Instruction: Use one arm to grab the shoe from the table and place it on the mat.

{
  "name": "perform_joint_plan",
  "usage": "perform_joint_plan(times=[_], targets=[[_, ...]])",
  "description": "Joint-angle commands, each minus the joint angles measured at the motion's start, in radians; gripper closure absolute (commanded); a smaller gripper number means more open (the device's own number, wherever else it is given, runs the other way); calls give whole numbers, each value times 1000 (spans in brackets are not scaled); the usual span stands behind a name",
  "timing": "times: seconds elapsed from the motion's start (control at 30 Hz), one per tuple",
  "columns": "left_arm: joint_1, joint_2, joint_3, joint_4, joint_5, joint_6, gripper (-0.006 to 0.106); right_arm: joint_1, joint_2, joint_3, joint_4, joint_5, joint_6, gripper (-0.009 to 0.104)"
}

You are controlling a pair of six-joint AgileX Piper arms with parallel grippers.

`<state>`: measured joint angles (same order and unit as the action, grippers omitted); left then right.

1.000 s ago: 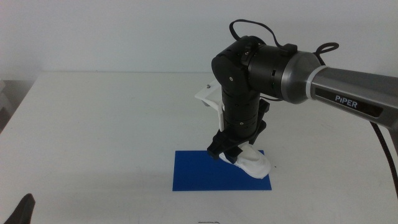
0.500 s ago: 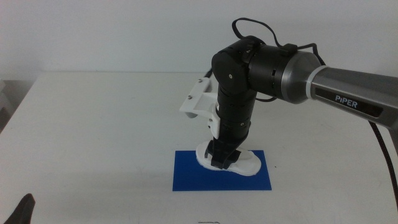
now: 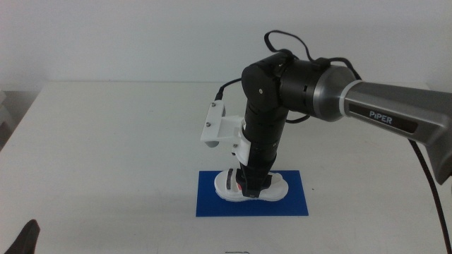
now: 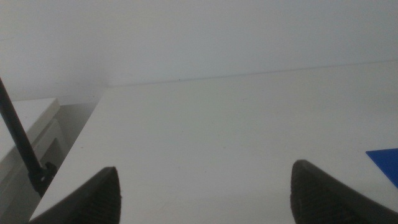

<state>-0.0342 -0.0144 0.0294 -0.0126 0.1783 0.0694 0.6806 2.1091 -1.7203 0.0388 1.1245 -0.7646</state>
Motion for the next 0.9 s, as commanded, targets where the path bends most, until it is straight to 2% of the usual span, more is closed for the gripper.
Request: perform_joint_plan(times=[0.0, 0.4, 0.57, 0.6, 0.73, 0.8, 0.87], targets=[[-4, -19, -3, -9, -83, -15, 7, -9, -52, -25, -2, -14, -19, 96], [-4, -19, -3, -9, -83, -15, 7, -10, -13, -25, -28, -34, -28, 96], [-4, -19, -3, -9, -83, -15, 7, -10, -13, -25, -28, -46, -30, 87], [-4, -19, -3, -9, -83, -15, 7, -10, -13, -25, -25, -47, -30, 42], [-4, -19, -3, -9, -83, -15, 7, -7, -52, -25, 20, -47, -25, 25], [-4, -19, -3, -9, -83, -15, 7, -7, -100, -22, 55, -52, -19, 20], [-4, -19, -3, -9, -83, -15, 7, -16, -175, 5, 65, -86, 20, 18]])
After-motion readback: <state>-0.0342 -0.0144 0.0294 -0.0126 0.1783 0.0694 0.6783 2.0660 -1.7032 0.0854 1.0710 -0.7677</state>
